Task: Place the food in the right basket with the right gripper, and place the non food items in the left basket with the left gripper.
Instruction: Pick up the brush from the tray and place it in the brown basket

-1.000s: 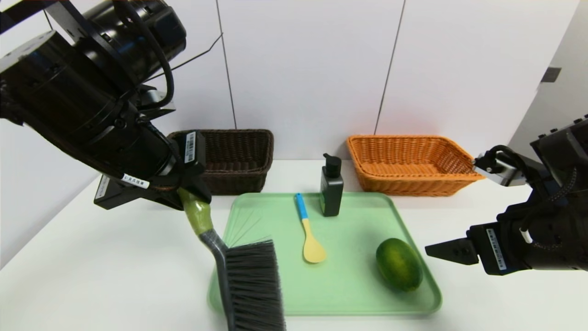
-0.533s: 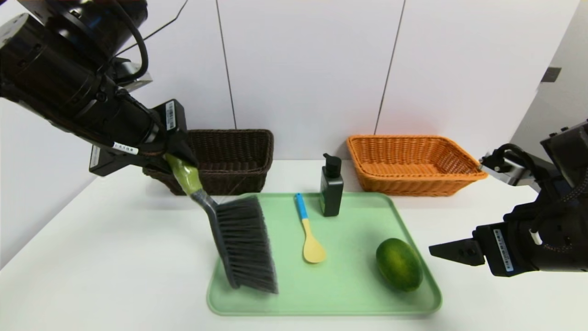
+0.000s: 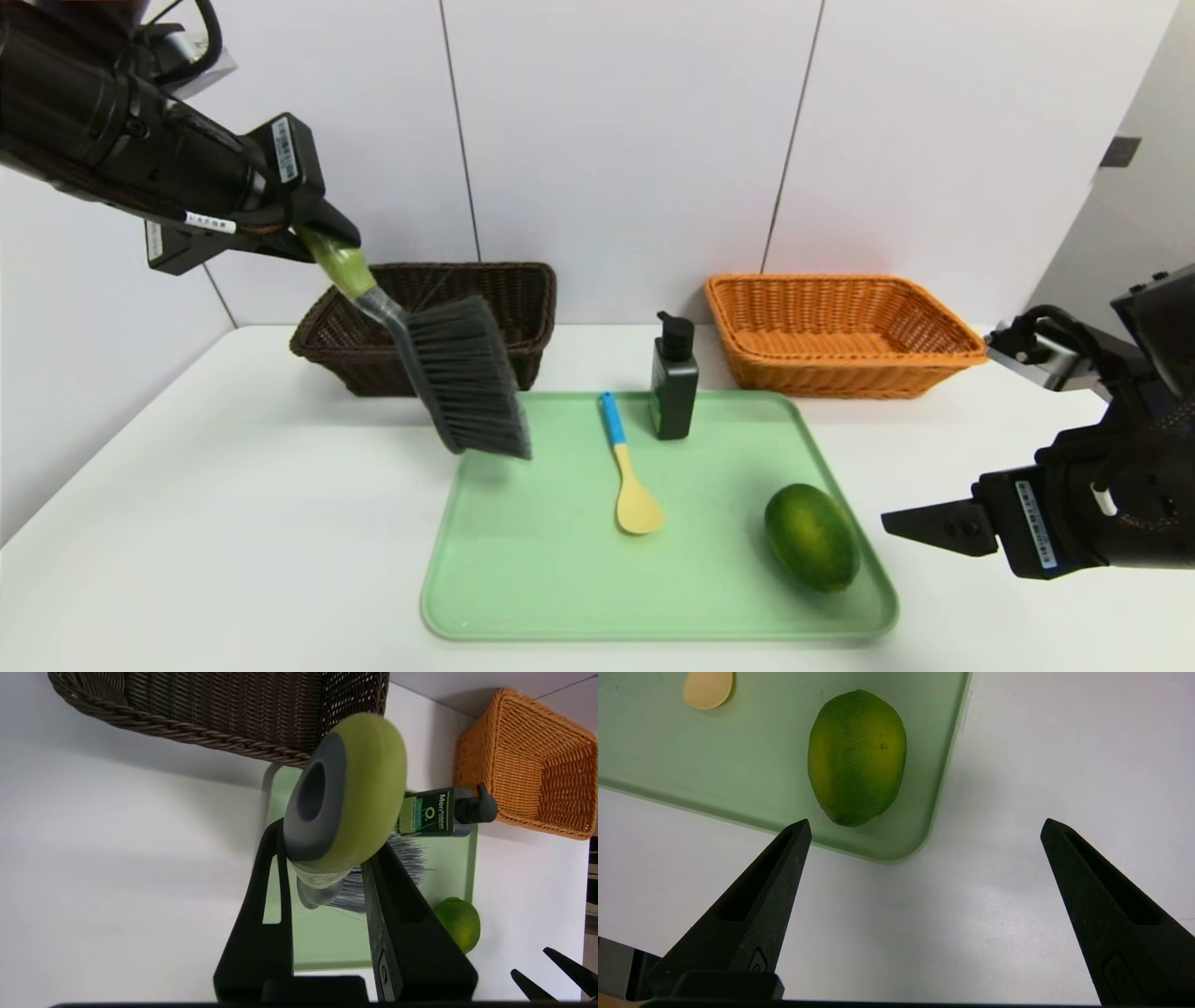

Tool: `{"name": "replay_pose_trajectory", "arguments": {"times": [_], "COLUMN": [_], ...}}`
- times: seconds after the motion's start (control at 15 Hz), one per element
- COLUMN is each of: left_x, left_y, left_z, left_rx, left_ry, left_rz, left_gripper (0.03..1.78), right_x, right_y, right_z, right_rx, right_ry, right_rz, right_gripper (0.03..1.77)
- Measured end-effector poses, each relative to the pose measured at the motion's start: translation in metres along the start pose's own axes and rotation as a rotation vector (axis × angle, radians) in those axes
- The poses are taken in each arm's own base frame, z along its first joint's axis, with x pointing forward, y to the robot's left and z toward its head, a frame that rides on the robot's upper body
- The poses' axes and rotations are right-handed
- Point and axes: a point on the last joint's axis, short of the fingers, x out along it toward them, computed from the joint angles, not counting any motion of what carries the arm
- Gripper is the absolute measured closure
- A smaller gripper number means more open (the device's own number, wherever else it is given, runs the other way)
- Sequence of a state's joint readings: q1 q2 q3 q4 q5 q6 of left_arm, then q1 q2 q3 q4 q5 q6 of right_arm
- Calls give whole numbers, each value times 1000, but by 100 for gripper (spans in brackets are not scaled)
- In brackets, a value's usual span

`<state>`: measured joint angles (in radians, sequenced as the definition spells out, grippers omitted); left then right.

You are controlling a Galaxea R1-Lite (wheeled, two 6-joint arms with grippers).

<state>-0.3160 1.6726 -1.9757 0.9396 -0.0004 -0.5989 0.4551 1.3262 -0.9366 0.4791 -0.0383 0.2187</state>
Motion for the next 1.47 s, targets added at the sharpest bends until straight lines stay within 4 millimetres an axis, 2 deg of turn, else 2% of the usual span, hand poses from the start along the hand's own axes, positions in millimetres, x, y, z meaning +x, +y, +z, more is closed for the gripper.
{"name": "replay_pose_trajectory", "arguments": {"times": [0.4,0.6,1.0,1.47], "left_x": [-23,-23,5,35], "left_y": [-5,-6,7,31], "left_z": [10,14,42,64], "left_rx": [3,19,59,0], "left_ry": [-50,-81,-199,-183], "left_rz": [-215,-243,-229,-291], "left_gripper": [136,136,136,136], "right_x": [-2,-4,-4,-1], "right_y": [-1,-1,-2,-2], "right_z": [-5,-5,-7,-11], "right_rx": [1,1,1,-2], "right_ry": [1,-5,-1,18], "right_rz": [0,1,1,-3], "right_gripper": [10,10,10,10]}}
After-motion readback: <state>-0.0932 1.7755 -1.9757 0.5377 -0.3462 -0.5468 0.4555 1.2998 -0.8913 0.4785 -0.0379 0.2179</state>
